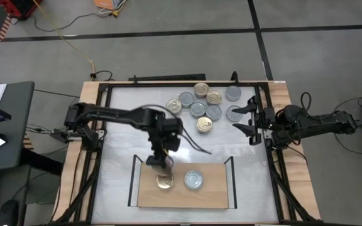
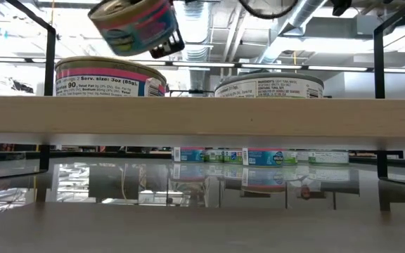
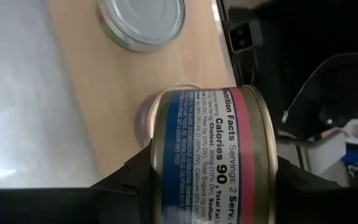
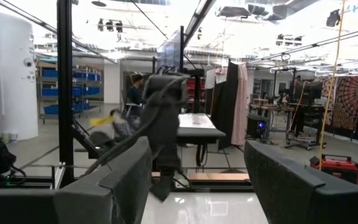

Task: Stack canned seafood by type on shelf
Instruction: Stack the blue tuna can on top of the blue tuna can on the shelf

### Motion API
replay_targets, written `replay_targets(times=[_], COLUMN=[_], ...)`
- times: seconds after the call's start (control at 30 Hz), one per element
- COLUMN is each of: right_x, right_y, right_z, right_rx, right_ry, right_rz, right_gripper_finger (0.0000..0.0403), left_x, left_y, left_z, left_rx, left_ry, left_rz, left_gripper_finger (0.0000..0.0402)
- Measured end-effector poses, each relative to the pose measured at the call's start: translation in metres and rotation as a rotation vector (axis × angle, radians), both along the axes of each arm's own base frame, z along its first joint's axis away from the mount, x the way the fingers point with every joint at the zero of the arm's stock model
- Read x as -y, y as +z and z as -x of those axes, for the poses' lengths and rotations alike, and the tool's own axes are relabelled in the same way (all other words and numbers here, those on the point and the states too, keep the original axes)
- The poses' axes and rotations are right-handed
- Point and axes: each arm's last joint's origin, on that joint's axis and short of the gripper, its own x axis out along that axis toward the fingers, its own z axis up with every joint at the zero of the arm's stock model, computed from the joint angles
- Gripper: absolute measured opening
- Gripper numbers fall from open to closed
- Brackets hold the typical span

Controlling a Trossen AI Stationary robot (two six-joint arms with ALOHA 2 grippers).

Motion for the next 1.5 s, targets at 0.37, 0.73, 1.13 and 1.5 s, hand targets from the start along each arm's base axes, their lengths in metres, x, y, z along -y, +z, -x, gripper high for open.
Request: replay_targets(times=[0.37, 0.73, 1.13, 1.5], right_x=[0.0, 0.0, 0.0, 0.0], right_y=[0.0, 0.001, 0.001, 0.001], right_z=[0.0, 0.0, 0.0, 0.0], right_rx=[0.002, 0.007, 0.013, 0.014], right_ry=[0.001, 0.001, 0.001, 0.001], right_rz=[-0.003, -0.003, -0.003, -0.003], right_gripper_finger=[0.0282, 0.0282, 0.0282, 0.0282], left_x=[0.041, 0.04, 0.039, 0.031], left_y=[-0.042, -0.049, -0.051, -0.04], left_z=[-0.023, -0.026, -0.025, -0.024], left_rx=[-0.116, -0.177, -0.233, -0.253], left_ry=[-0.083, -0.028, 0.041, 0.065], left_rz=[0.135, 0.143, 0.111, 0.072], left_gripper_finger=[0.0173, 0.0194, 0.0268, 0.032])
